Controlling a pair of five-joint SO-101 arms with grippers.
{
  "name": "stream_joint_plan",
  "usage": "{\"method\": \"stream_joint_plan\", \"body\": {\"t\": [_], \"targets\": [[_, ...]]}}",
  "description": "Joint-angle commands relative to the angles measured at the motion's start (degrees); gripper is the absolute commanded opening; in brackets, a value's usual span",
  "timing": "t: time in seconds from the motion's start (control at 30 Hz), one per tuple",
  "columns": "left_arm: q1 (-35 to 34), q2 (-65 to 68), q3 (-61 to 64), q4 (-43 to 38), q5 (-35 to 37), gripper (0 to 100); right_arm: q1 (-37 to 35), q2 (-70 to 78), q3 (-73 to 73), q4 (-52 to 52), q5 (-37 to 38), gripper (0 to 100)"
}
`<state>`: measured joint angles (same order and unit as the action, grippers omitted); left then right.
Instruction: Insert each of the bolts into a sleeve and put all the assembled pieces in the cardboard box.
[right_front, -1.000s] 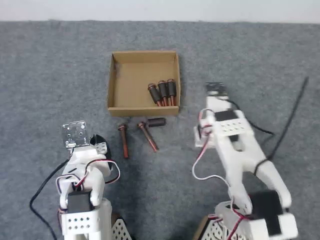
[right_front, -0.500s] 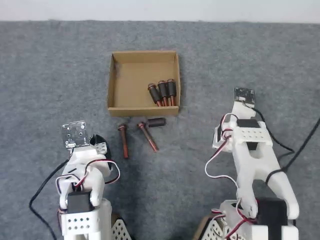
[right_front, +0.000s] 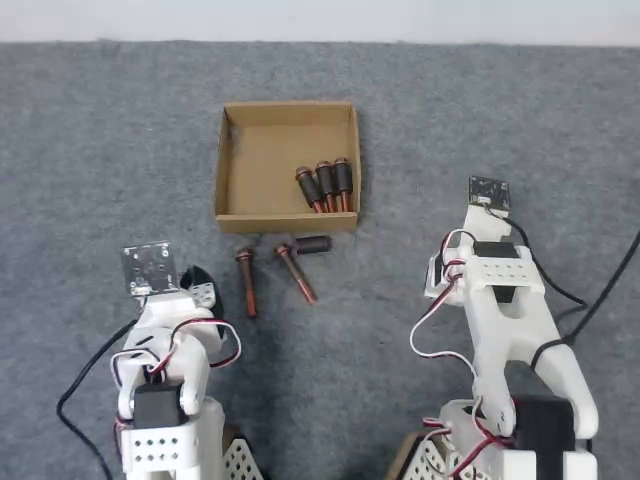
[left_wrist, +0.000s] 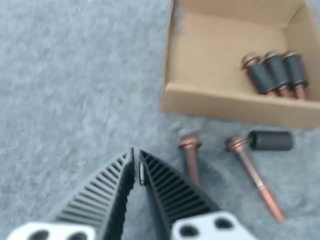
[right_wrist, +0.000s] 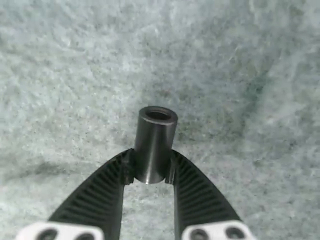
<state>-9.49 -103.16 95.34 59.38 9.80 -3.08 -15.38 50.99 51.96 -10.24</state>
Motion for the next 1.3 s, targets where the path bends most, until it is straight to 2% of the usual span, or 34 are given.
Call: {"method": "stream_joint_plan", "body": {"t": [0.0, 0.3, 0.43, 0.77, 0.9, 1.27], "targets": [[2.7, -1.2, -4.9, 2.6, -0.5, 1, 0.7, -2.9, -0.4, -0.7, -0.4, 0.7], [4.0, 1.5, -10.5, 3.9, -0.5, 1, 0.6, -2.9, -0.4, -0.7, -0.4, 0.7], [4.3, 11.3, -14.8, 3.7, -0.5, 1, 0.5, -2.9, -0.4, -0.7, -0.4, 0.7], [12.1, 36.3, -27.0, 3.9, -0.1, 1, 0.5, -2.9, -0.4, -0.7, -0.4, 0.7], [12.1, 45.7, -31.5, 4.0, 3.5, 1, 0.5, -2.9, -0.4, -0.7, -0.4, 0.7], [12.4, 71.7, -43.9, 3.7, 7.6, 1, 0.4, -2.9, -0.4, -0.7, -0.4, 0.7]]}}
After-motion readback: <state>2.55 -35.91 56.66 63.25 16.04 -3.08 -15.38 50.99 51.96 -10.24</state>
